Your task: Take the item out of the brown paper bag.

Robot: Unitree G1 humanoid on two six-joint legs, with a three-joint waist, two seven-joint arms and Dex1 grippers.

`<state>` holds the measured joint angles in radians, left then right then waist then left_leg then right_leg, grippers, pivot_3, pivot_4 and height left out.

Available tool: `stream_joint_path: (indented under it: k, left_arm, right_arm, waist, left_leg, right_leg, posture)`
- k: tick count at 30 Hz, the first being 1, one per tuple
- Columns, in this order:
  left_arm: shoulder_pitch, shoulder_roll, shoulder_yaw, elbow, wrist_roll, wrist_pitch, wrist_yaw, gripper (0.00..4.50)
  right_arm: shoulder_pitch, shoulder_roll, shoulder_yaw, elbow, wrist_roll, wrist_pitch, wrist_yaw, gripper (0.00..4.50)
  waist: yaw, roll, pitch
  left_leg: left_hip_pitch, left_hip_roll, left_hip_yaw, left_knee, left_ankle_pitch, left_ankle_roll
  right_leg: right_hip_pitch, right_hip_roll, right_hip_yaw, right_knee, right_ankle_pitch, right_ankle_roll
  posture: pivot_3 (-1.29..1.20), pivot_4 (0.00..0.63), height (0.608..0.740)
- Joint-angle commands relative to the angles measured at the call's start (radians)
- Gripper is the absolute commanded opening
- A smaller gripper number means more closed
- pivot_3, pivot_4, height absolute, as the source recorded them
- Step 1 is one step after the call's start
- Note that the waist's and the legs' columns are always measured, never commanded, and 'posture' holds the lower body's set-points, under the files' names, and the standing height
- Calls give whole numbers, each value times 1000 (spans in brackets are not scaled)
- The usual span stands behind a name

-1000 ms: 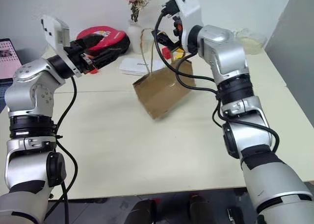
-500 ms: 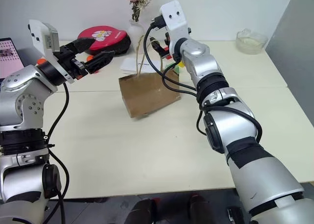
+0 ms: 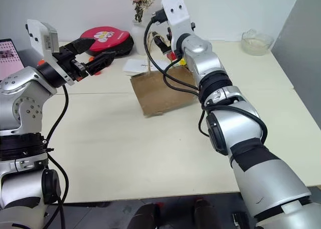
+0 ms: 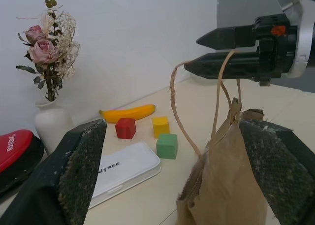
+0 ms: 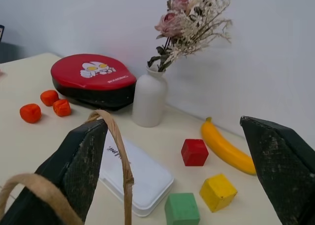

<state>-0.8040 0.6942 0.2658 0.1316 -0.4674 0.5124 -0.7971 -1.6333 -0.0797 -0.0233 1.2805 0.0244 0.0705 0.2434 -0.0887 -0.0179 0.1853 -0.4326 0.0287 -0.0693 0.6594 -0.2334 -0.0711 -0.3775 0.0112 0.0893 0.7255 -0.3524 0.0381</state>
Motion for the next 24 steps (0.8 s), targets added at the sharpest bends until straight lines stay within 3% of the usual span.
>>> stream_joint_path:
  k: [1, 11, 24]
  left_arm:
    - [-25, 7, 12, -20, -14, -21, -1, 4500]
    - [-15, 4, 13, -40, -22, -8, 5, 4500]
    - [-9, -31, 5, -28, -14, -23, 11, 4500]
  right_arm:
    - [-23, -1, -24, -10, -4, -23, -32, 4470]
    - [25, -1, 3, -2, -52, -22, -56, 4470]
    - [154, 7, 78, -168, -91, 96, 152, 4470]
  waist:
    - [0, 0, 0]
    - [0, 0, 0]
    - [-1, 0, 0]
  left_leg:
    - [0, 0, 0, 0, 0, 0]
    - [0, 0, 0, 0, 0, 0]
    - [0, 0, 1, 0, 2, -4]
  right_leg:
    - [0, 0, 0, 0, 0, 0]
    - [-1, 0, 0, 2, 0, 0]
    - [-2, 1, 1, 4, 0, 0]
  posture:
    - [0, 150, 740]
    - [0, 150, 740]
    - [0, 150, 740]
